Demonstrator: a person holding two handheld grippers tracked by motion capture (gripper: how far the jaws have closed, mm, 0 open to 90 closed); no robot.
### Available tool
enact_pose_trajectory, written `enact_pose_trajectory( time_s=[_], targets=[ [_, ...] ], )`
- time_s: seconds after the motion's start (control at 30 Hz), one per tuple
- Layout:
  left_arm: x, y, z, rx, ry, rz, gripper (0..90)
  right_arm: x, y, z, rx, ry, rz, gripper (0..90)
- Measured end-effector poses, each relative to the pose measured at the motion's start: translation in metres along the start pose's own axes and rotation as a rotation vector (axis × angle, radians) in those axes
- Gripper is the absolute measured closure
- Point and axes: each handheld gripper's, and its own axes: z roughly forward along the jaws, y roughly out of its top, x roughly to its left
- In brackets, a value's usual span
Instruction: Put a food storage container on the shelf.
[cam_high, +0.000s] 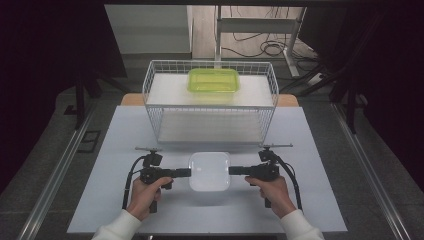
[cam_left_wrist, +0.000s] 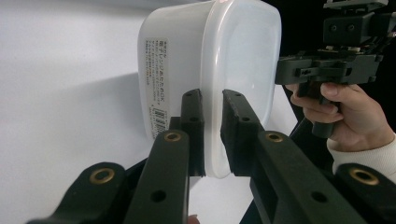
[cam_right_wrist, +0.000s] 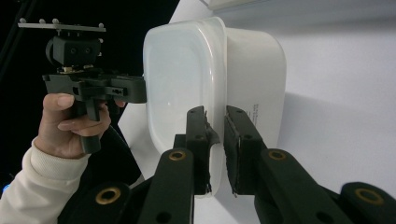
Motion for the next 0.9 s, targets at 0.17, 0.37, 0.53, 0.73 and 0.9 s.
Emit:
enact_pose_trajectory(
  time_s=[0.17, 0.37, 0.53, 0.73, 0.9],
  targets=[
    [-0.002, 0.006, -0.001, -0.002, 0.004, 0.012, 79.8, 0.003, 0.004, -0.002, -0.004, 0.004, -0.014, 79.8],
    [-0.007, 0.018, -0.005, -0.013, 0.012, 0.028, 79.7, 0.009, 0.013, -0.004, -0.024, 0.0, -0.036, 79.8],
    [-0.017, 0.032, -0.012, -0.031, 0.015, 0.049, 79.7, 0.018, 0.025, -0.009, -0.044, 0.0, -0.062, 79.8],
    [-0.032, 0.048, -0.021, -0.054, 0.022, 0.083, 79.7, 0.03, 0.041, -0.017, -0.072, 0.003, -0.099, 79.8],
    [-0.046, 0.065, -0.03, -0.085, 0.024, 0.125, 79.7, 0.047, 0.059, -0.029, -0.112, 0.001, -0.144, 79.8]
  ],
)
